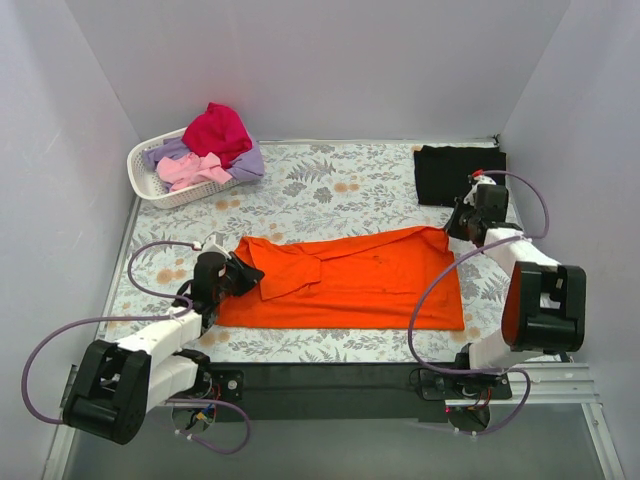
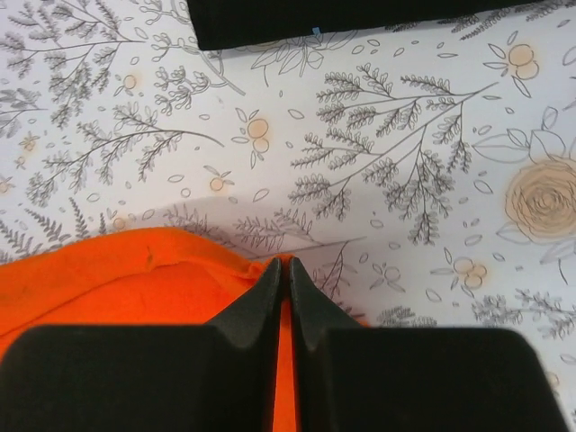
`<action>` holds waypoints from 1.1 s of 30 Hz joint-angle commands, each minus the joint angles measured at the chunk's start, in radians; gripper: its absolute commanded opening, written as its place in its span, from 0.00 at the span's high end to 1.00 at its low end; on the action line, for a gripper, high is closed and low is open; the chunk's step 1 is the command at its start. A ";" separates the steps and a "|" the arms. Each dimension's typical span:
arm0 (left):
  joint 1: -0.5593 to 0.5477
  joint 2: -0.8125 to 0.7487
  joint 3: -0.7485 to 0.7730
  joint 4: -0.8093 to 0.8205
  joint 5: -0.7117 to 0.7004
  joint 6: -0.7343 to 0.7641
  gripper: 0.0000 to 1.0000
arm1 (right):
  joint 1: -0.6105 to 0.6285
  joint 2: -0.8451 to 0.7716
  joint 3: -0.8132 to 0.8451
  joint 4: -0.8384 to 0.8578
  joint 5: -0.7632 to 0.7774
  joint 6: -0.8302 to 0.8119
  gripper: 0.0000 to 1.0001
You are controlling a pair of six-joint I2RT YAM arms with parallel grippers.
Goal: Fold and stack the t-shirts
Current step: Fold the tshirt
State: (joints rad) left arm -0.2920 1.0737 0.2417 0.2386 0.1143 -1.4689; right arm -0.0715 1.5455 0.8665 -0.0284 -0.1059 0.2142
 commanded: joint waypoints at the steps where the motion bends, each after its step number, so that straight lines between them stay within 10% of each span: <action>1: -0.006 -0.031 0.004 -0.027 0.044 0.016 1.00 | 0.012 -0.103 -0.049 0.019 0.023 0.013 0.99; 22: 0.002 -0.276 0.015 -0.234 -0.027 -0.016 0.99 | 0.039 -0.507 -0.149 -0.288 0.132 -0.036 0.99; 33: 0.001 -0.181 0.005 -0.179 -0.022 0.019 0.57 | 0.044 -0.499 -0.136 -0.288 0.120 -0.039 0.99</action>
State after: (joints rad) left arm -0.2916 0.9127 0.2420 0.0444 0.1135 -1.4715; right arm -0.0341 1.0531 0.7208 -0.3202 0.0017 0.1848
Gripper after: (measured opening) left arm 0.400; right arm 0.019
